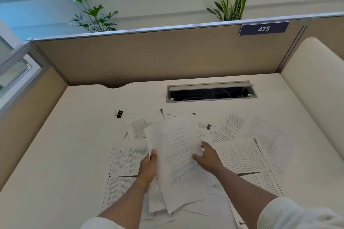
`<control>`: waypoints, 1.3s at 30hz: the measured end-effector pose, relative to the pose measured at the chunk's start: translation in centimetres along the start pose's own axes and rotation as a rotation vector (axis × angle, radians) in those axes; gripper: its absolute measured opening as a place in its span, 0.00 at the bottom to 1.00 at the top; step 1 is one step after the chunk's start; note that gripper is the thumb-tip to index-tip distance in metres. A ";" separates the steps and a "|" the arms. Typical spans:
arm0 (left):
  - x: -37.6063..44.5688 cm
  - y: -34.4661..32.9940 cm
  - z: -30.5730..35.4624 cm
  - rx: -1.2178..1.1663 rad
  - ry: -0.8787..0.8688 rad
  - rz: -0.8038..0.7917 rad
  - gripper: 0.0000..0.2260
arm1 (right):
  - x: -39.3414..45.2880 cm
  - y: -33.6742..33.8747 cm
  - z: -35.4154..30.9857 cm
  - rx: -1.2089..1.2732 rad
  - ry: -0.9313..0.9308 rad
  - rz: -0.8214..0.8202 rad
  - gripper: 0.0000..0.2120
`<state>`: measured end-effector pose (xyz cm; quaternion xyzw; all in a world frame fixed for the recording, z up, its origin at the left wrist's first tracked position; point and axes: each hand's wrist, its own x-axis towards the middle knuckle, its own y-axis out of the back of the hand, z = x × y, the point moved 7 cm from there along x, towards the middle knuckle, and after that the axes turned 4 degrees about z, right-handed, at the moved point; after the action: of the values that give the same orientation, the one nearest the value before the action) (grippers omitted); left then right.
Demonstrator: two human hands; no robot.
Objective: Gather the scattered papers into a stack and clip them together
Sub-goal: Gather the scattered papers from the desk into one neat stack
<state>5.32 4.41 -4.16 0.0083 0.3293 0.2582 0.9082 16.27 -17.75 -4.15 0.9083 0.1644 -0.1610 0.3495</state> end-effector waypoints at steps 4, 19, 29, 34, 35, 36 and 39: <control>0.3 0.7 1.2 -0.036 -0.005 -0.003 0.25 | 0.3 0.5 -0.6 0.165 -0.043 -0.032 0.28; 1.6 3.7 0.8 -0.074 0.068 0.174 0.21 | 0.2 -0.6 -2.3 0.370 -0.092 -0.141 0.10; 2.8 11.8 -2.5 0.198 0.195 0.581 0.24 | 0.6 -0.4 -1.3 0.172 -0.037 -0.061 0.06; 1.7 14.5 -4.5 0.299 0.347 0.663 0.38 | 1.0 -1.6 -1.7 0.139 -0.057 -0.046 0.05; 1.7 14.7 -4.9 0.332 0.372 0.649 0.42 | 1.0 -1.8 -1.8 0.136 -0.059 -0.052 0.06; 1.7 14.9 -5.3 0.362 0.388 0.634 0.45 | 1.1 -2.1 -1.9 0.132 -0.061 -0.057 0.06; 1.8 15.5 -6.2 0.466 0.388 0.612 0.50 | 1.2 -2.8 -2.0 0.125 -0.079 -0.066 0.07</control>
<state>-4.38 17.75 -7.20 0.2617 0.5256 0.4314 0.6849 16.55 -14.17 -4.89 0.9153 0.1696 -0.2182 0.2928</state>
